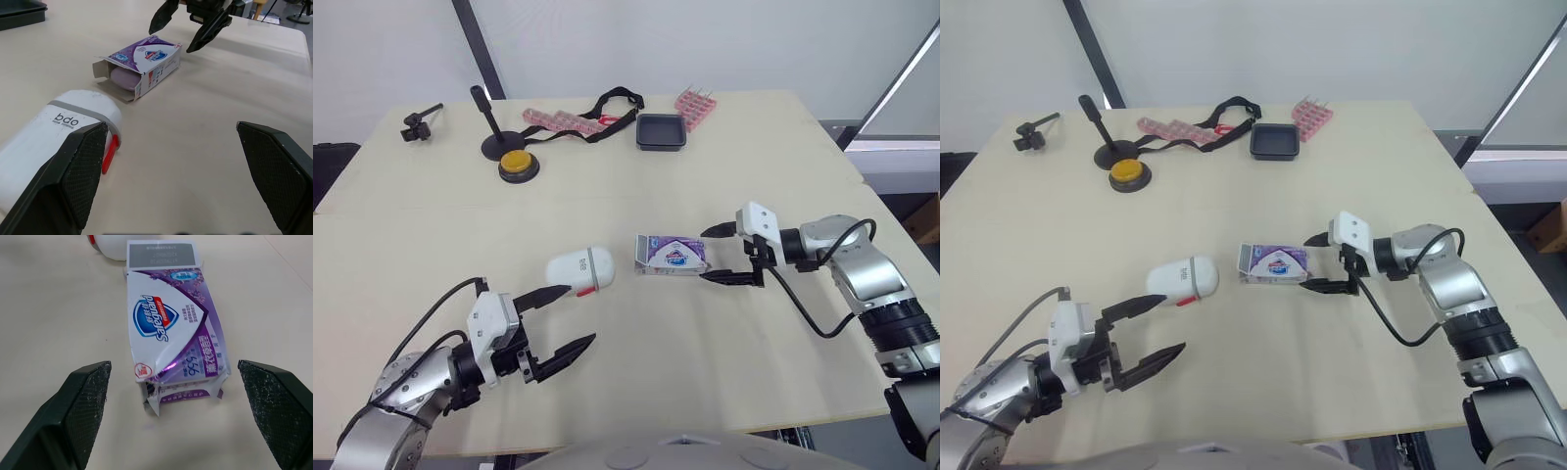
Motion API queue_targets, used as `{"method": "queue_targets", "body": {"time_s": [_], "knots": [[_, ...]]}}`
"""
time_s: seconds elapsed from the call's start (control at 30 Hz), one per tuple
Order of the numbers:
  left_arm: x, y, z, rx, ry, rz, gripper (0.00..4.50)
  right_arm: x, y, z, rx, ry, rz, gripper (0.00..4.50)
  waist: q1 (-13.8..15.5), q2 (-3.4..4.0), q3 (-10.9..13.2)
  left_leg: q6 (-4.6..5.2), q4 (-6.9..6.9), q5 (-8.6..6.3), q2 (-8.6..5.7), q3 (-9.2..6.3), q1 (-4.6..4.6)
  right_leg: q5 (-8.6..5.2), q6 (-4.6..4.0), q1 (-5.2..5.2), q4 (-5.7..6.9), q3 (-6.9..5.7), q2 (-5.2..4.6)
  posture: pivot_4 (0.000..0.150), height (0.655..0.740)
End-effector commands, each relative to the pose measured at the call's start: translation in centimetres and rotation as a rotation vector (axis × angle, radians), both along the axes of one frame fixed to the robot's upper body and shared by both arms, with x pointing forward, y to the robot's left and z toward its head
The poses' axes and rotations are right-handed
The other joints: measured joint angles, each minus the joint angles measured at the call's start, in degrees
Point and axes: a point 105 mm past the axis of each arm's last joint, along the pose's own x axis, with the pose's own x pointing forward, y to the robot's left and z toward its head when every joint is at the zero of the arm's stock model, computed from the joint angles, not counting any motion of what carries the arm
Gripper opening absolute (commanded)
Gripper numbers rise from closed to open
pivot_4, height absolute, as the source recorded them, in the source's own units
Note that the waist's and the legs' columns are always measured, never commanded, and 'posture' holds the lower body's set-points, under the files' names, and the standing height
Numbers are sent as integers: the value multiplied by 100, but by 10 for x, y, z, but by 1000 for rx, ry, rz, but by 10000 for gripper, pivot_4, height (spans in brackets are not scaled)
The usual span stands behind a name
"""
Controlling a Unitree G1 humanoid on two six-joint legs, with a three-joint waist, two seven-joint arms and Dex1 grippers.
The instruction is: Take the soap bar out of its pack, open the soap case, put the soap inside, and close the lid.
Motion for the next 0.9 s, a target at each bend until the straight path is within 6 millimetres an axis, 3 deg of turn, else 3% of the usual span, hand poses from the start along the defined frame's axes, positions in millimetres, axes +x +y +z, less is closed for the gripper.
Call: {"method": "queue_targets", "body": {"time_s": [0.03,0.6,0.63,0.8,0.9], "knots": [[-5,-8,9,-16,-36,-39,44621,6,-2,8,6,-49,-5,44639,-7,0,0,0,0,0,0,0,0,0,0,0,0,0,0,1500,7291],[-8,-5,7,-17,-28,-27,44621,9,5,0,11,-52,13,44639,-8,0,0,0,0,0,0,0,-1,0,0,0,0,-1,0,1500,7291],[-8,-5,7,-17,-27,-27,45000,9,6,0,11,-54,13,39243,-8,0,0,0,0,0,0,0,-1,0,0,0,0,-1,0,1500,7291],[-8,-5,6,-18,-25,-26,45000,11,5,-1,1,-67,8,23631,-16,0,0,0,0,0,0,0,-1,0,0,0,0,-1,0,1500,7291],[-8,-4,6,-19,-23,-22,45000,11,6,-1,-1,-78,13,23631,-15,0,0,0,0,0,0,0,-1,0,0,0,0,-1,0,1500,7291]]}}
